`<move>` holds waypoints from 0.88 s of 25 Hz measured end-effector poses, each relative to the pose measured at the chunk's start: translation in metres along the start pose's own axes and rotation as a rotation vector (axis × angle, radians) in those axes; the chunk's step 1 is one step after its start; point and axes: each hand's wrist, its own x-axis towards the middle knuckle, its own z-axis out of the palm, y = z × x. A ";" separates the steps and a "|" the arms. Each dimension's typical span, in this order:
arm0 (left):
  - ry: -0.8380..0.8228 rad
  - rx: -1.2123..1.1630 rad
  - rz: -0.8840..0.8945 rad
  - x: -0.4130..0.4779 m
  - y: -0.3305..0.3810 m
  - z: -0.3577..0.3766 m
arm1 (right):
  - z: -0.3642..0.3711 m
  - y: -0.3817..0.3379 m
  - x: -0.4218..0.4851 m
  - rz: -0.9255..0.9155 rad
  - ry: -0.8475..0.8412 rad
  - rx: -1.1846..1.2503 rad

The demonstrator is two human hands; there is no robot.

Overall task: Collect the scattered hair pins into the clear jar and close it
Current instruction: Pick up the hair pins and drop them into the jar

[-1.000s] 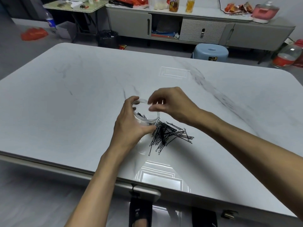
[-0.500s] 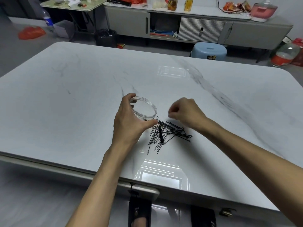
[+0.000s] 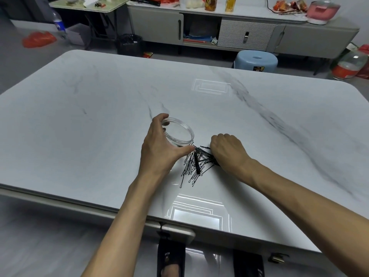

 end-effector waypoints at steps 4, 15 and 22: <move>-0.001 0.008 0.007 0.000 -0.001 0.000 | -0.022 0.015 0.005 0.114 0.274 0.669; -0.024 0.019 0.024 0.000 0.000 0.001 | -0.065 0.019 0.011 0.019 0.256 0.932; -0.037 0.011 0.025 0.001 0.001 0.005 | -0.006 0.027 -0.031 0.393 -0.156 0.546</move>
